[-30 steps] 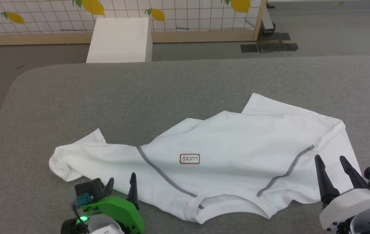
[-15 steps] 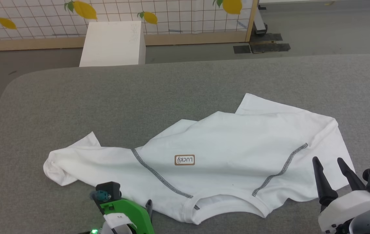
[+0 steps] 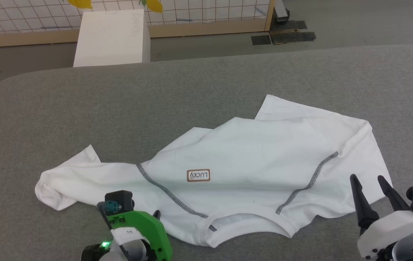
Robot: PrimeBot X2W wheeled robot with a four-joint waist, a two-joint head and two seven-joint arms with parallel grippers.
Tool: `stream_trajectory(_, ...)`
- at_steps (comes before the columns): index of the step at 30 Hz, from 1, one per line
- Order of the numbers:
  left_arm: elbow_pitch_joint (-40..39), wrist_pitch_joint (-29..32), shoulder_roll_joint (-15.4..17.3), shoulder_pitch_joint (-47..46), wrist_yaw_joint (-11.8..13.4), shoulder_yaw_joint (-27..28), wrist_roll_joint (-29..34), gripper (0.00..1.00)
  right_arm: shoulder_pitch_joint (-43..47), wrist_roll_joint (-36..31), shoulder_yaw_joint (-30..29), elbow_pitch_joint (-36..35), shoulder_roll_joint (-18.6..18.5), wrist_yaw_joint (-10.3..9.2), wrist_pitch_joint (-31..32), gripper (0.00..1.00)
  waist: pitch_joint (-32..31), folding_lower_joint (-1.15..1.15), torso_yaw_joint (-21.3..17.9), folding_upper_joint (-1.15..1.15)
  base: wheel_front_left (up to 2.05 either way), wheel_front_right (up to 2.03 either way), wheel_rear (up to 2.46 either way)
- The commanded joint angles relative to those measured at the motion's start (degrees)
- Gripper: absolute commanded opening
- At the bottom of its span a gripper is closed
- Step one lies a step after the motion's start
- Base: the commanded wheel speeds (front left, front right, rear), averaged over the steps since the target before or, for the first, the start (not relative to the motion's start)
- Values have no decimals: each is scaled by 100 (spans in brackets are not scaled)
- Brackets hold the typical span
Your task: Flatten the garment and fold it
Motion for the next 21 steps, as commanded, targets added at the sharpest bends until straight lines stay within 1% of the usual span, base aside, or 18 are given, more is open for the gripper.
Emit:
stream_trajectory(1, 22, -30, 66, 112, -2, 29, -54, 0, 33, 82, -88, -5, -5, -9, 133, 100, -4, 0, 11, 0, 0, 0, 0)
stream_trajectory(8, -356, -129, 285, 382, 155, 250, -68, 0, 262, 480, -589, 343, -5, -9, 1095, 100, -7, 0, 132, 0, 0, 0, 0)
stream_trajectory(11, -468, -101, 318, 417, 184, 263, -77, 0, 195, 568, -555, 505, -5, -9, 1417, 100, 34, 0, 178, 0, 0, 0, 0)
stream_trajectory(13, -527, -90, 309, 414, 183, 240, -82, 0, 69, 620, -532, 632, -5, -9, 1523, 100, 78, 0, 202, 0, 0, 0, 0)
stream_trajectory(21, -580, -111, 216, 277, 109, 108, -93, 0, -520, 512, -335, 1329, -5, -9, 1984, 100, 292, 0, 317, 0, 0, 0, 0)
